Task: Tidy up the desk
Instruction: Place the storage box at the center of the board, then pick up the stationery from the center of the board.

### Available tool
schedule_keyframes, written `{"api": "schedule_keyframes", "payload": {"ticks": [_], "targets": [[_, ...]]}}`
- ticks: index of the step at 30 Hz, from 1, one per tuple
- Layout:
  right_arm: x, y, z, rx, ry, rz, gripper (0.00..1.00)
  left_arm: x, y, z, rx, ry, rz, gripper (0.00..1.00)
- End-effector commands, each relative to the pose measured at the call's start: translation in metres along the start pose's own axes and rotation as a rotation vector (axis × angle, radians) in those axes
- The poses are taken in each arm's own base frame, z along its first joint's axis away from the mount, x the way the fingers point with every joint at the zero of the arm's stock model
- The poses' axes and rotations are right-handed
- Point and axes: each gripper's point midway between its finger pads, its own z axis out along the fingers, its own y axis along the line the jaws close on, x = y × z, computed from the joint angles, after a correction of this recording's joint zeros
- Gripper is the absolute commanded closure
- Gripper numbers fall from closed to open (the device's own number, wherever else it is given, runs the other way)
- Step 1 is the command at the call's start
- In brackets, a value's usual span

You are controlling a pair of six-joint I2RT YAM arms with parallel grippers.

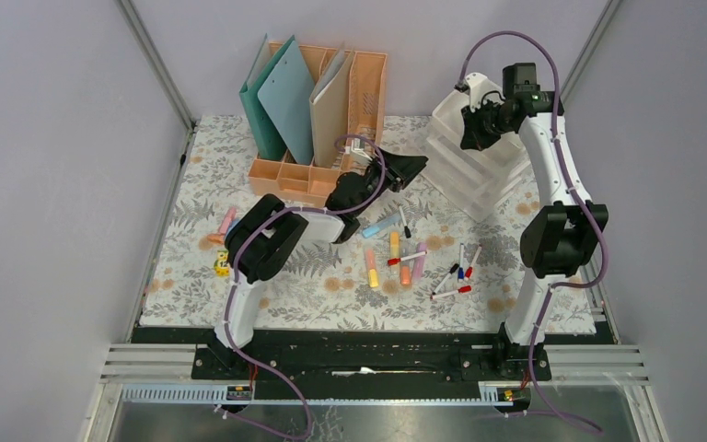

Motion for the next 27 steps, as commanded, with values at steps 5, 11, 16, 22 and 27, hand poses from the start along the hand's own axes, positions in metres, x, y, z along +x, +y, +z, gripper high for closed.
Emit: {"api": "schedule_keyframes", "payload": {"ticks": [5, 11, 16, 22, 27], "targets": [[-0.007, -0.011, 0.003, 0.029, -0.055, -0.101, 1.00, 0.000, -0.026, -0.011, 0.080, 0.056, 0.040, 0.41], [-0.007, -0.003, -0.010, 0.031, -0.065, -0.110, 0.74, 0.007, -0.046, -0.028, 0.021, 0.143, 0.187, 0.30], [-0.026, 0.009, -0.043, 0.055, -0.135, -0.111, 0.31, 0.015, -0.044, -0.056, -0.147, 0.285, 0.409, 0.23], [-0.040, 0.037, -0.079, 0.030, -0.210, -0.093, 0.04, -0.003, -0.045, -0.107, -0.364, 0.337, 0.659, 0.17], [-0.040, 0.064, -0.103, -0.010, -0.257, -0.095, 0.00, -0.036, -0.063, -0.153, -0.486, 0.249, 0.847, 0.07]]}}
